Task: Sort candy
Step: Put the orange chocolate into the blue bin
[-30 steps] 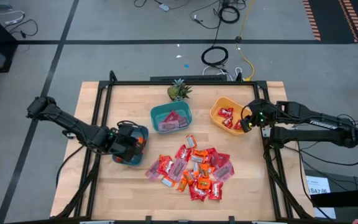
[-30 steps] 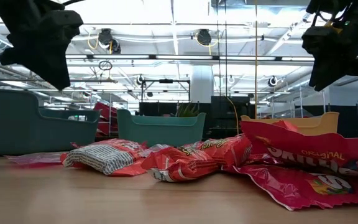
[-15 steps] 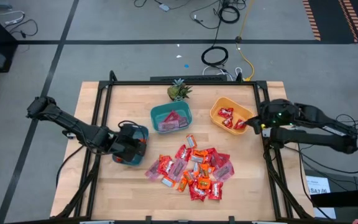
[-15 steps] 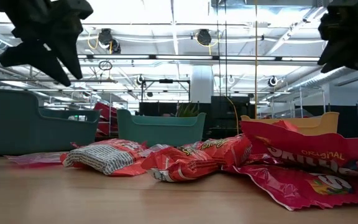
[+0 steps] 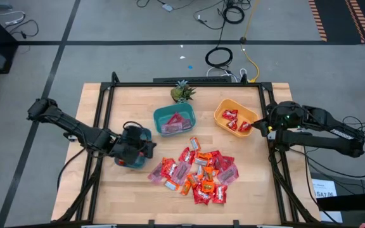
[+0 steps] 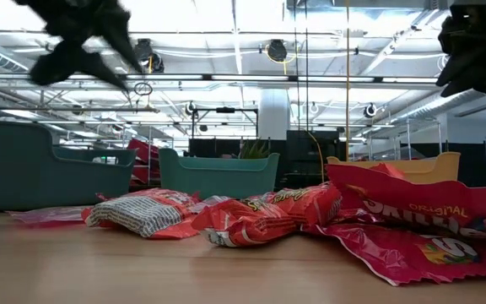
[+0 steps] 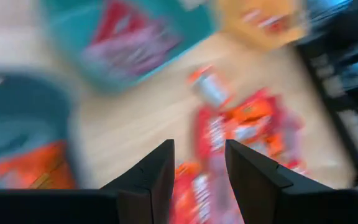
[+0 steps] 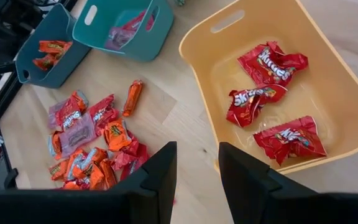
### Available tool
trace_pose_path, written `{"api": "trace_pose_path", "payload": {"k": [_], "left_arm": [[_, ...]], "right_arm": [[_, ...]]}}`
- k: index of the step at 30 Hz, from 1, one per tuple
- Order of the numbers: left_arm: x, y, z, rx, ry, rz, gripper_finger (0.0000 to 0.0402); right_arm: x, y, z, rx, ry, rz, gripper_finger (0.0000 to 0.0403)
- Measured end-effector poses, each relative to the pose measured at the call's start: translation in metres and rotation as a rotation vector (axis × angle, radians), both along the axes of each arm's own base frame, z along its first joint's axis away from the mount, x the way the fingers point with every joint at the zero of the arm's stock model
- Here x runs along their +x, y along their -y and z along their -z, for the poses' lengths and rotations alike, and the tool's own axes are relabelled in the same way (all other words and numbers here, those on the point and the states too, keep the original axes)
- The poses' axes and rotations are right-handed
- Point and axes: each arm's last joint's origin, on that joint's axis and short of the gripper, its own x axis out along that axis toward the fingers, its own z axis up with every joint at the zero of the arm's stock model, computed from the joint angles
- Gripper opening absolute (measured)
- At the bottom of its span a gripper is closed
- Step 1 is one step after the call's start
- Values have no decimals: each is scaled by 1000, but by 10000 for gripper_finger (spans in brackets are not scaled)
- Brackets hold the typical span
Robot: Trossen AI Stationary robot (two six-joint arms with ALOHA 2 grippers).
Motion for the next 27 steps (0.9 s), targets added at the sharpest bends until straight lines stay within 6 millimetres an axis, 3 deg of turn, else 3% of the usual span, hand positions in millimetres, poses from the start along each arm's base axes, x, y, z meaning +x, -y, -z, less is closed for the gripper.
{"api": "trace_pose_path", "payload": {"k": [6,11,19,24,27], "left_arm": [[23,9,-24,150,249,172,151],[42,16,-36,264,291,247,151],[102,28,-44,363,33,377,151],[136,31,-36,360,-215,498,151],[151,36,-24,359,-249,552,151]], "right_arm": [[0,0,0,1,-3,0,112],[0,0,0,1,-3,0,112],[0,0,0,1,-3,0,112],[0,0,0,1,-3,0,112],[0,0,0,1,-3,0,112]]}}
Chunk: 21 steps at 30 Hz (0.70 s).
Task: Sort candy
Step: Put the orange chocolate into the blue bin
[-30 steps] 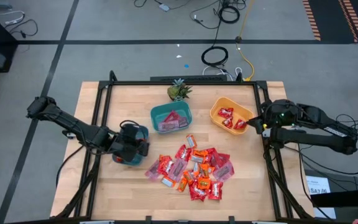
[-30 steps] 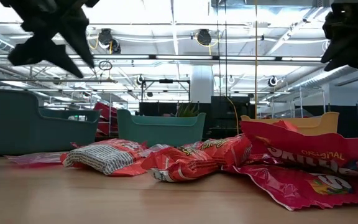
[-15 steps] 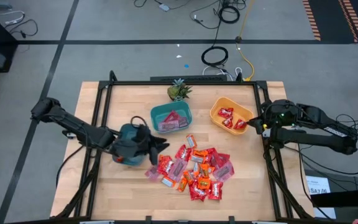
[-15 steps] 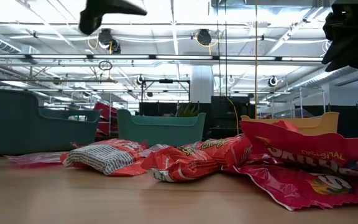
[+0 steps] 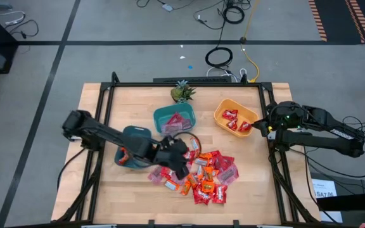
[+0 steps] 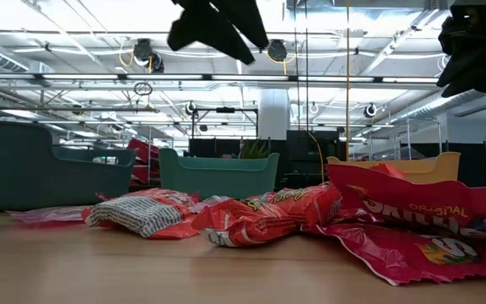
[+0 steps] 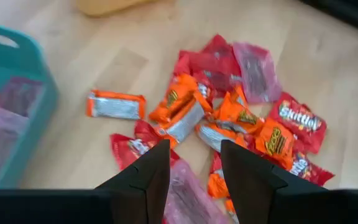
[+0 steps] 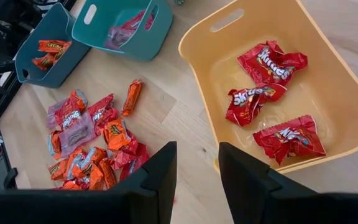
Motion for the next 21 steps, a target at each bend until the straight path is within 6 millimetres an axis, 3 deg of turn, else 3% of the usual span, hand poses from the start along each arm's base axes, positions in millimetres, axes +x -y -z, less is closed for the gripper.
{"api": "trace_pose_path", "payload": {"k": [10,21], "left_arm": [[25,10,48,-94,-58,-56,151],[6,22,62,-236,-159,-371,150]], "right_arm": [[0,0,0,-4,-2,-5,112],[-6,-2,6,-12,-92,-39,112]]}}
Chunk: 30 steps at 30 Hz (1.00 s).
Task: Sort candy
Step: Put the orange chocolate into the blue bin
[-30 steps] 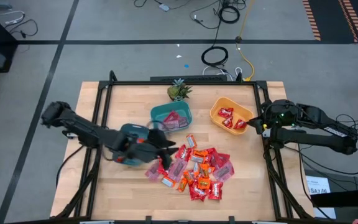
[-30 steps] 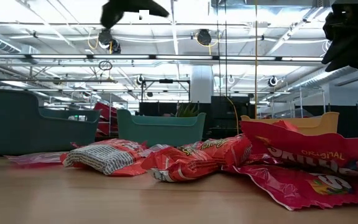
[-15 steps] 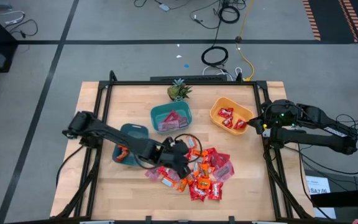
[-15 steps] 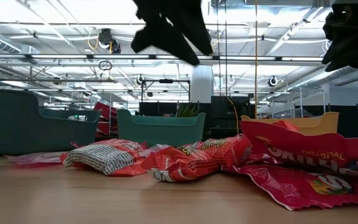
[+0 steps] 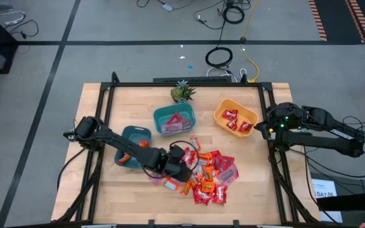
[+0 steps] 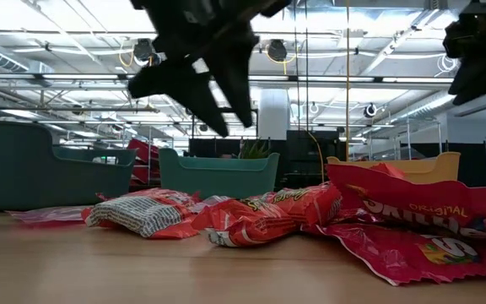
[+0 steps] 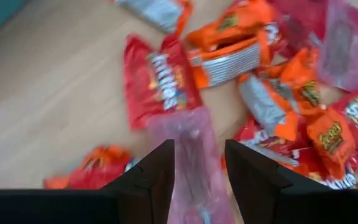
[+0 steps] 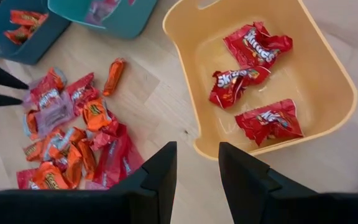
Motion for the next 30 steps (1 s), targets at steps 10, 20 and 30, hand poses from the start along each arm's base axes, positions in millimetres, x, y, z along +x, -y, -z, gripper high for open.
{"api": "trace_pose_path", "payload": {"k": [10,20,30], "left_arm": [[-14,46,-17,-51,41,-99,122],[22,79,-12,-74,37,-60,113],[41,88,22,-111,-61,-49,113]], "right_arm": [[0,0,1,-31,-17,-38,112],[-1,0,1,-54,-38,-70,112],[-2,-1,2,-56,-43,-116,112]]}}
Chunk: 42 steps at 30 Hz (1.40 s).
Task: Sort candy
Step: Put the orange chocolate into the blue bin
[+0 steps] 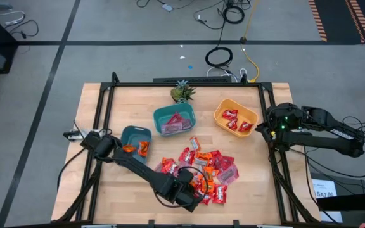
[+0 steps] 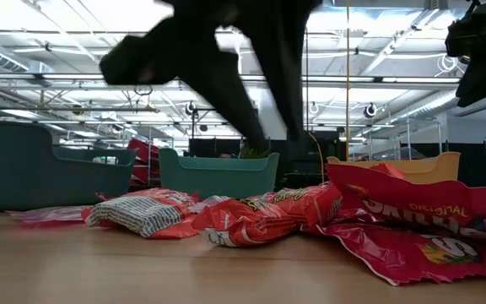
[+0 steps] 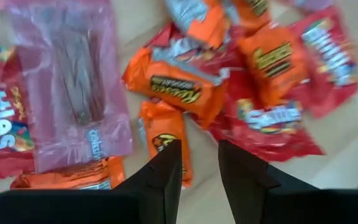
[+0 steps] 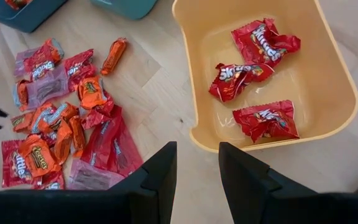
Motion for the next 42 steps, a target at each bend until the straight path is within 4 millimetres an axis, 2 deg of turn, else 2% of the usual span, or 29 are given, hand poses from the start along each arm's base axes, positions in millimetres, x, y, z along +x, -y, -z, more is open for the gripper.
{"api": "trace_pose_path", "payload": {"k": [4,9,22,25,30,36,42], "left_arm": [[3,2,17,2,-29,2,113],[5,3,27,12,-38,1,113],[5,3,40,48,-75,6,111],[5,1,40,44,-89,6,89],[4,0,41,55,-102,-3,12],[4,0,41,53,-100,-3,6],[3,-1,31,38,-83,-4,4]], "right_arm": [[0,0,0,0,0,-4,112],[0,0,0,-3,-1,-7,112],[0,0,0,-5,-1,-9,112],[0,0,0,-5,-1,-9,112],[0,0,0,-6,-1,-9,112],[0,0,0,-6,-1,-8,112],[0,0,0,-6,-1,-8,112]]}}
